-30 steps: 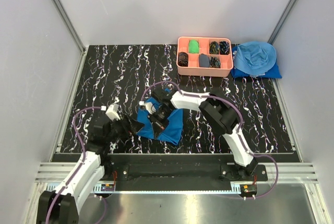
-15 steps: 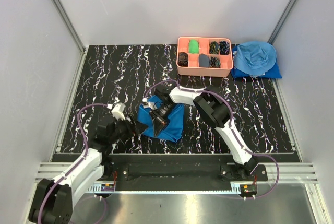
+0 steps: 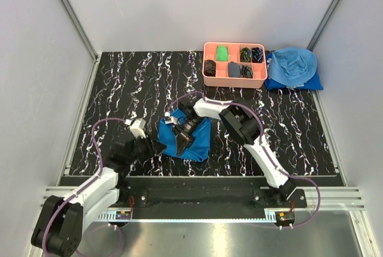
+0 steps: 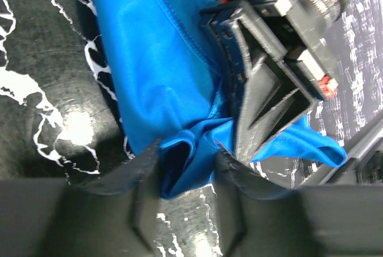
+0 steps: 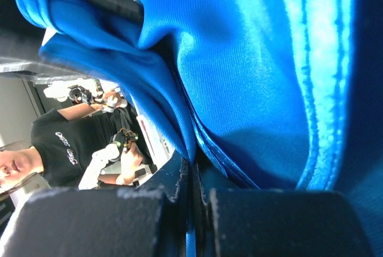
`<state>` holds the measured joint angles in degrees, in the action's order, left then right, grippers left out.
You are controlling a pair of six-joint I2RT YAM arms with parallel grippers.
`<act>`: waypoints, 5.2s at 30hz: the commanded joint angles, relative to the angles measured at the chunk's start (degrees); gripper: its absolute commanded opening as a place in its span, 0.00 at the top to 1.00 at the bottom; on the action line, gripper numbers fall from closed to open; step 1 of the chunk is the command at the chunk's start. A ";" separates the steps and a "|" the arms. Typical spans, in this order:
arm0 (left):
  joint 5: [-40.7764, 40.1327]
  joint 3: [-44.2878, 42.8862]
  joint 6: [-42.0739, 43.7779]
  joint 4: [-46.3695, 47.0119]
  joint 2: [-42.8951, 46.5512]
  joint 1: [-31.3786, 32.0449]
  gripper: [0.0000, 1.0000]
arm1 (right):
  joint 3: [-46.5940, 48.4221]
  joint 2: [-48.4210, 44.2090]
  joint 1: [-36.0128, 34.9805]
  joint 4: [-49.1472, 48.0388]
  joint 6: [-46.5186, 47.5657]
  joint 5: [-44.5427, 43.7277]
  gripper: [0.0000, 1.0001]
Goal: Fold the napkin, place the utensils inside, and roll it up
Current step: Roll the napkin with the utensil
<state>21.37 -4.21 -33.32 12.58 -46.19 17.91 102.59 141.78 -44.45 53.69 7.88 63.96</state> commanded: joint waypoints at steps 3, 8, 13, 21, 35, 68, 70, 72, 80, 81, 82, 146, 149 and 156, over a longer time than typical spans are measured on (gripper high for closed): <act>-3.43 -4.05 -0.25 -0.44 -3.72 0.63 0.94 | 1.74 -0.09 1.29 0.45 1.09 -0.51 1.00; -5.89 -6.95 -1.92 -6.76 -6.10 0.55 1.00 | 1.57 -4.65 2.43 0.10 0.21 -1.29 0.80; -7.12 -10.55 -2.45 -12.40 -8.21 0.55 1.00 | 0.08 -12.55 3.84 -1.82 -1.80 -6.73 0.50; -7.21 -14.86 -3.15 -18.72 -12.24 0.55 1.00 | -15.03 -32.33 4.19 -15.89 -7.53 -22.04 0.38; -6.52 -18.03 -2.10 -20.75 -15.94 0.37 1.00 | -29.54 -41.76 -11.97 -18.62 -18.86 -29.68 0.37; -5.90 -18.73 -0.17 -22.77 -16.47 -0.16 1.00 | -29.46 -31.91 -3.19 -14.75 -12.89 -39.27 0.38; -5.64 -18.73 -0.17 -22.86 -16.47 -0.16 1.00 | -30.34 -31.47 -3.01 -15.63 -13.06 -39.27 0.39; -5.54 -18.73 -0.25 -23.12 -16.47 -0.16 1.00 | -30.17 -31.73 -2.93 -15.81 -13.33 -39.62 0.39; -5.63 -19.26 -0.43 -25.23 -17.00 -0.33 1.00 | -24.19 -40.68 -4.24 -15.11 -10.18 -44.97 0.38; -5.55 -19.35 -0.43 -25.23 -17.00 -0.42 1.00 | -23.58 -41.31 -5.03 -15.54 -9.21 -46.20 0.37; -5.28 -19.35 -0.52 -25.32 -17.09 -0.51 1.00 | -23.40 -41.84 -6.52 -16.68 -8.41 -48.56 0.37; -7.38 -20.40 -1.31 -26.99 -14.02 -1.21 0.61 | -16.28 -18.29 -6.62 -22.84 -0.58 -38.57 1.00; -9.76 -20.05 -1.57 -28.40 -11.55 -1.21 0.50 | -16.36 -18.20 -6.53 -22.93 -0.58 -37.86 1.00; -10.55 -18.82 -2.62 -28.93 -11.11 -1.13 0.41 | -16.19 -17.59 -6.44 -22.93 -0.76 -36.89 1.00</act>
<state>13.04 -23.51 -35.20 -16.80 -57.36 16.84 86.04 121.23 -51.20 31.05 5.80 28.62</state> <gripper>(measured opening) 0.579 0.007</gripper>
